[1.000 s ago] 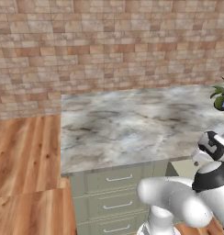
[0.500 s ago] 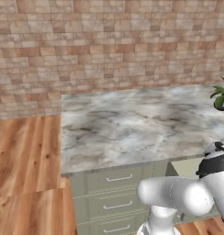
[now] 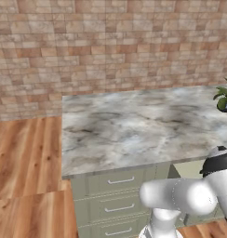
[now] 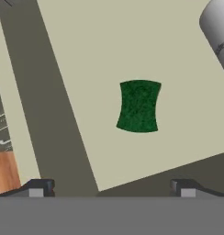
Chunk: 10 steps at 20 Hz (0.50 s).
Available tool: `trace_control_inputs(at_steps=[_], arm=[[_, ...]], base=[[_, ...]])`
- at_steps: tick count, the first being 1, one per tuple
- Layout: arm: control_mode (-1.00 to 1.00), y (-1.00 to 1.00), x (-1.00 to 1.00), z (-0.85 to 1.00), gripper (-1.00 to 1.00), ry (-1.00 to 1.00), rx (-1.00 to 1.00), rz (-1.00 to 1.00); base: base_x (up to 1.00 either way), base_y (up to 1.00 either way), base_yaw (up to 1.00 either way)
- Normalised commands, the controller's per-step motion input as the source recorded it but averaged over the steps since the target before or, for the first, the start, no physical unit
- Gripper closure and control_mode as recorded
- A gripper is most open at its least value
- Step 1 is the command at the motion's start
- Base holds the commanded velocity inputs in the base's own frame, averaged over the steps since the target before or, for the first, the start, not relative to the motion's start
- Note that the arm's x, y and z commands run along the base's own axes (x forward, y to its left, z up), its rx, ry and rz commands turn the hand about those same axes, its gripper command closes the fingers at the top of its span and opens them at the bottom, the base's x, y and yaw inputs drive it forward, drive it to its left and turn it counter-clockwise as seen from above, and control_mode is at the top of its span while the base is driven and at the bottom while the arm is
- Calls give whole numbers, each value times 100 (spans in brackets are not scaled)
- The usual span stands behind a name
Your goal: Restock the sink supplies by placing the sponge and soap dispenser on the counter and next to the sink. Make sure the soap dispenser is upright.
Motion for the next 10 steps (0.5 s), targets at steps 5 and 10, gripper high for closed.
trace_control_inputs(at_steps=[5,10], arm=[[-100,-34,-94,-20,-100,3,4,-6],[-100,-63,-100,-28,-100,0,8,-7]], base=[[0,0,0],[0,0,0]])
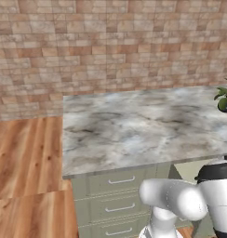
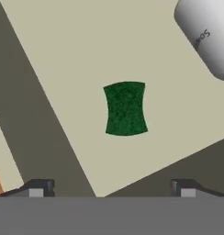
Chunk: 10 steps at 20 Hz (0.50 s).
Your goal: Restock the sink supplies by placing the sponge and soap dispenser on the counter and next to the sink. Make sure the soap dispenser is upright.
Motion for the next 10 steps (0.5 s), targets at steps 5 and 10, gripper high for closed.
trace_control_inputs(at_steps=[5,10], arm=[[-100,-75,-100,-3,-100,9,10,-9],[-100,-88,-73,17,-100,14,7,-2]], base=[[0,0,0],[0,0,0]])
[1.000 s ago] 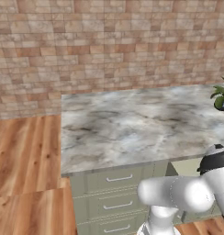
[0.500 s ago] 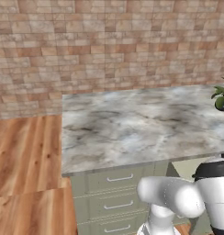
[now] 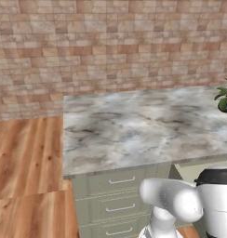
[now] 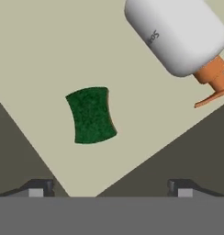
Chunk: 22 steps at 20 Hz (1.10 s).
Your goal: Restock the sink supplies by placing the sponge and soap dispenser on the counter and next to the sink. Make sure the soap dispenser is upright.
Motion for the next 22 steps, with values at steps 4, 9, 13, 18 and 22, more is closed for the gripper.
trace_control_inputs(at_steps=[4,9,13,18,22], arm=[[-100,-54,1,23,-100,2,0,1],[-100,-36,26,1,-100,-1,0,16],[-100,-21,29,-9,-100,0,0,18],[-100,-22,15,-29,-100,0,-4,15],[-100,-44,0,-28,-100,-4,-7,14]], base=[[0,0,0],[0,0,0],[0,0,0],[0,0,0],[0,0,0]])
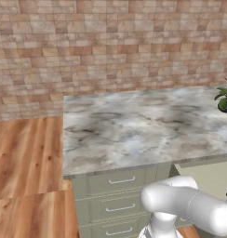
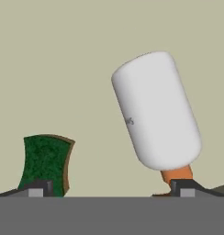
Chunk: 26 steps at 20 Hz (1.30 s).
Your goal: Restock the sink supplies by placing the sponge and soap dispenser on the counter and next to the sink. Make sure the soap dispenser is upright.
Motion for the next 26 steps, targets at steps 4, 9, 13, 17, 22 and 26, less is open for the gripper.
trace_control_inputs(at_steps=[4,9,13,17,22,26], arm=[[-100,-18,0,-12,-100,-2,-14,6],[-100,-4,0,-5,-100,0,-12,4],[-100,0,0,-28,-100,0,-6,1],[-100,-2,0,-28,-100,0,-2,2],[-100,-3,0,-8,-100,0,0,5],[-100,-6,0,0,-100,0,0,8]], base=[[0,0,0],[0,0,0],[0,0,0],[0,0,0],[0,0,0],[0,0,0]])
